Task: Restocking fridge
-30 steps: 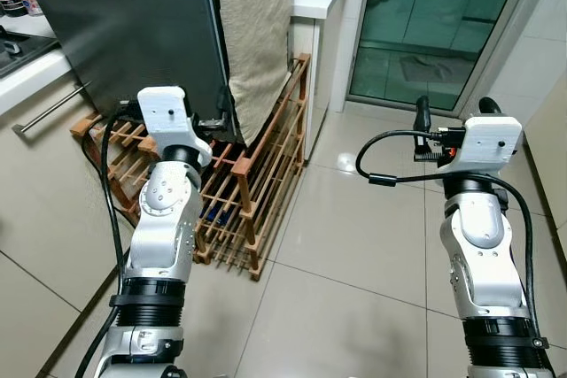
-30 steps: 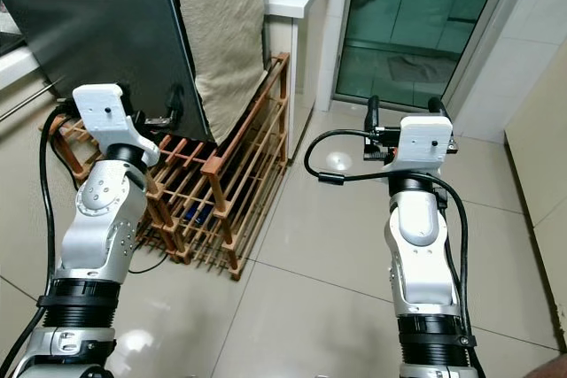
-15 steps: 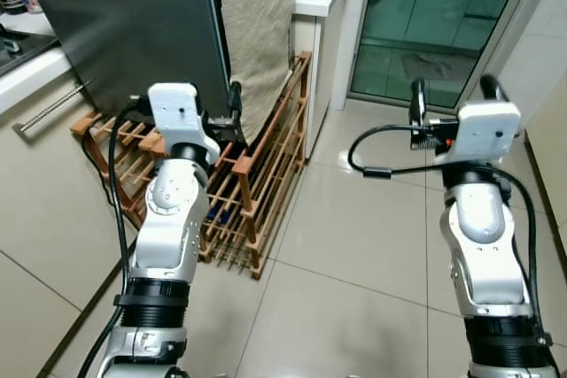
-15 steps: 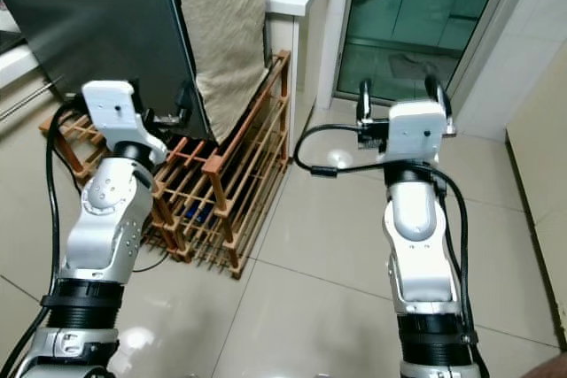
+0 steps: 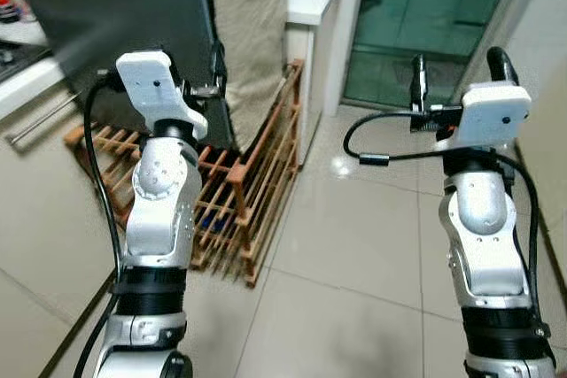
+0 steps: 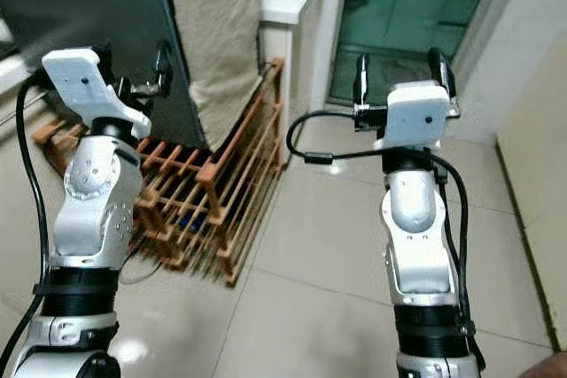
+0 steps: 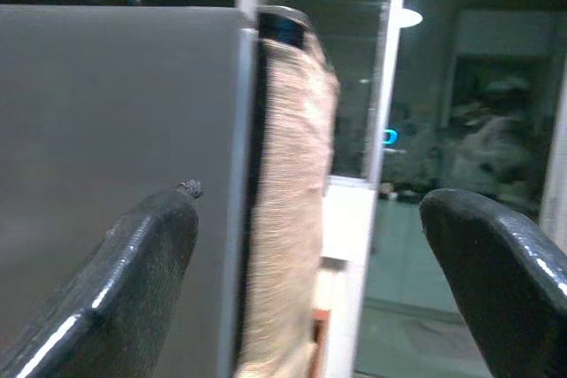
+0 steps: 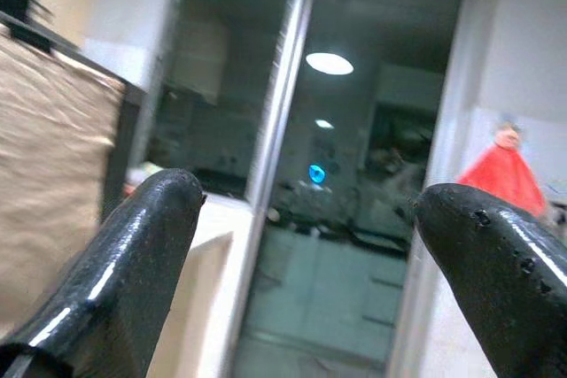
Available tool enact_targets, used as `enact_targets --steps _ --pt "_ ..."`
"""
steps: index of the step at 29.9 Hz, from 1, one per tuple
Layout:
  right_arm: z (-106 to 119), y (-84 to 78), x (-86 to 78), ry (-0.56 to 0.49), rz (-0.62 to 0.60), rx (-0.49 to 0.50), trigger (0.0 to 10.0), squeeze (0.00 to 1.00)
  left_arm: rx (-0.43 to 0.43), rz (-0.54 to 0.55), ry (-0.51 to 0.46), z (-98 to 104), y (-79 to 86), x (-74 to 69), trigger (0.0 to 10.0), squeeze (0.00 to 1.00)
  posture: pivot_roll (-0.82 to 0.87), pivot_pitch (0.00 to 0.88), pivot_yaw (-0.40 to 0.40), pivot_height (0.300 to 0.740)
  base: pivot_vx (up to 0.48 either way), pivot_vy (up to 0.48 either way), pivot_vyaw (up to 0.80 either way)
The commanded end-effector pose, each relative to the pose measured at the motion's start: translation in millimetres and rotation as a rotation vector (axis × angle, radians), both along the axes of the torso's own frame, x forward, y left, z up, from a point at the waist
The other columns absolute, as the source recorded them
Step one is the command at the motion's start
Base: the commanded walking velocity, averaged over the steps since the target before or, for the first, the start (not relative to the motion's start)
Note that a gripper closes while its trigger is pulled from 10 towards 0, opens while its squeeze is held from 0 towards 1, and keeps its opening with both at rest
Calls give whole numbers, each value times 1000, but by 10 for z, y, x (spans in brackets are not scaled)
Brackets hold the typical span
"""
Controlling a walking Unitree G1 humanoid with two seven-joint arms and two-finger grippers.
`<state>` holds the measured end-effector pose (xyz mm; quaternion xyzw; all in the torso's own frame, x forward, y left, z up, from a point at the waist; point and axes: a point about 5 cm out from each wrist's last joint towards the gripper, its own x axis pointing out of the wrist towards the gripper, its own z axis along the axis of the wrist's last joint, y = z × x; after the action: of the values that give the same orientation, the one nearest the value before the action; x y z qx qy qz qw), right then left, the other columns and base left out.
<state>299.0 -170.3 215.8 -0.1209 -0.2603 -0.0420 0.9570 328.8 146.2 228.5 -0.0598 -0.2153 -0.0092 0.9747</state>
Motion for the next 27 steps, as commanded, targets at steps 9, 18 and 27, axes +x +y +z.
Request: enact_targets --steps 9,18,27 --pt "-144 -52 33 74 -8 36 10000 180 -41 8 22 -27 20 19 10000 0 -105 0 34 732 431 72 0" --pt "-183 -57 29 89 -3 33 10000 184 -39 -7 25 -37 -17 8 10000 0 -108 0 31 732 221 365 0" --pt "-220 -76 25 109 0 39 10000 184 -52 35 48 -42 33 33 10000 0 -112 0 29 732 0 0 0"
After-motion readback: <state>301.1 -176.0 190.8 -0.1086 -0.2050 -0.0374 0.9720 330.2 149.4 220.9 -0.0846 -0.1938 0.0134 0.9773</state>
